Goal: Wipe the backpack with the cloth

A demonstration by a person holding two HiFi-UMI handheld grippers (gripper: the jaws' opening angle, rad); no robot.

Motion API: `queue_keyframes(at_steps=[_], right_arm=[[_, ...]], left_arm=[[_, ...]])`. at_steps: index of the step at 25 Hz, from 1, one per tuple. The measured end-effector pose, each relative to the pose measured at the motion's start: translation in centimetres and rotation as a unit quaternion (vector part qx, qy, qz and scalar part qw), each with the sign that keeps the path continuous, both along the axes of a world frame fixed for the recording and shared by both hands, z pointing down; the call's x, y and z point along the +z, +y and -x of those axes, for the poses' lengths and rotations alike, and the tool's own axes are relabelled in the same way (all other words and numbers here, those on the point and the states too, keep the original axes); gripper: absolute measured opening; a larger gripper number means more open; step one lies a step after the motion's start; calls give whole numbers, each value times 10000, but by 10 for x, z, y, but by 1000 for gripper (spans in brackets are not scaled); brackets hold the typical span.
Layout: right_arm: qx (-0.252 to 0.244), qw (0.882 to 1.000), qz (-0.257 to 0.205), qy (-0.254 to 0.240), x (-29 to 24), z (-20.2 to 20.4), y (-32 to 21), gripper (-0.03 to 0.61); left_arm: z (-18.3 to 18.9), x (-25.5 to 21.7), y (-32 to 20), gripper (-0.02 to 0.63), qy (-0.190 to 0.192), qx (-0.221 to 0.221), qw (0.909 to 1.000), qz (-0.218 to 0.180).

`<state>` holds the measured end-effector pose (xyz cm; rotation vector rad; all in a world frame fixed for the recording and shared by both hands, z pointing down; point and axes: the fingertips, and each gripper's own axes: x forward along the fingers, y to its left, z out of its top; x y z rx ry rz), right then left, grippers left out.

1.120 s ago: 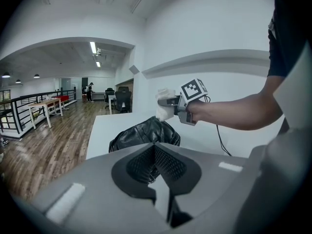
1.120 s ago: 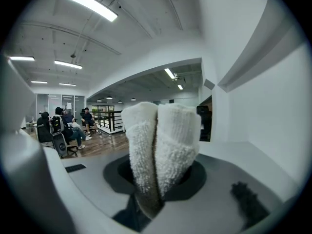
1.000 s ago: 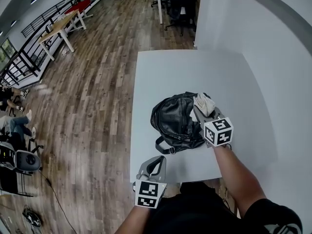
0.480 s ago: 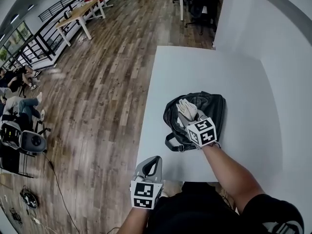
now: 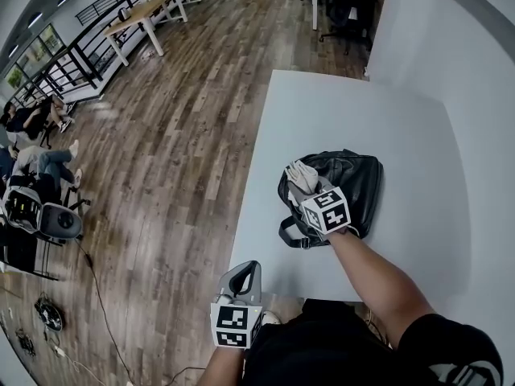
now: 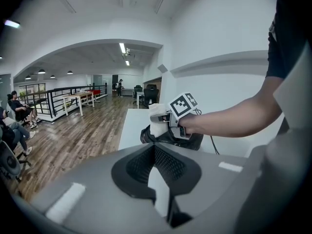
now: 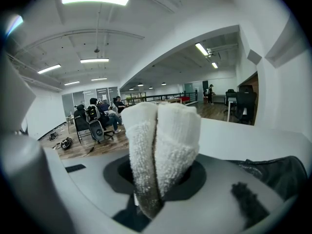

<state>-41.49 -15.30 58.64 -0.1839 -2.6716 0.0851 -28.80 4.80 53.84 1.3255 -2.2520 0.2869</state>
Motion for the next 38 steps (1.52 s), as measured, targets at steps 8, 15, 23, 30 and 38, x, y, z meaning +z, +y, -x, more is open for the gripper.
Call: queue_keyframes(at_steps=[8,15,23,30,38], right_arm=[[-69,10000,23,-2,-3,-9,3,98],[16,10000,73,28,-3,-30,1,98],[122,9999,-33,-25,-12,-53,-4,98],[187,9996,-204,-41,-20,-74,-9,98],[384,9988,-302,-28,-26,-99,-21,98]], left_arm=[[-2,-1,-10,6,10,73,10000,-32],[-9,-1,-19,6,23,286,9995,-88],[-16,-5,-27,6,-3,524,9986,-119],[-25,-8,-35,6,20,740,9971,-167],[-35,-10,-46,6,-43,1109,9936,-191]])
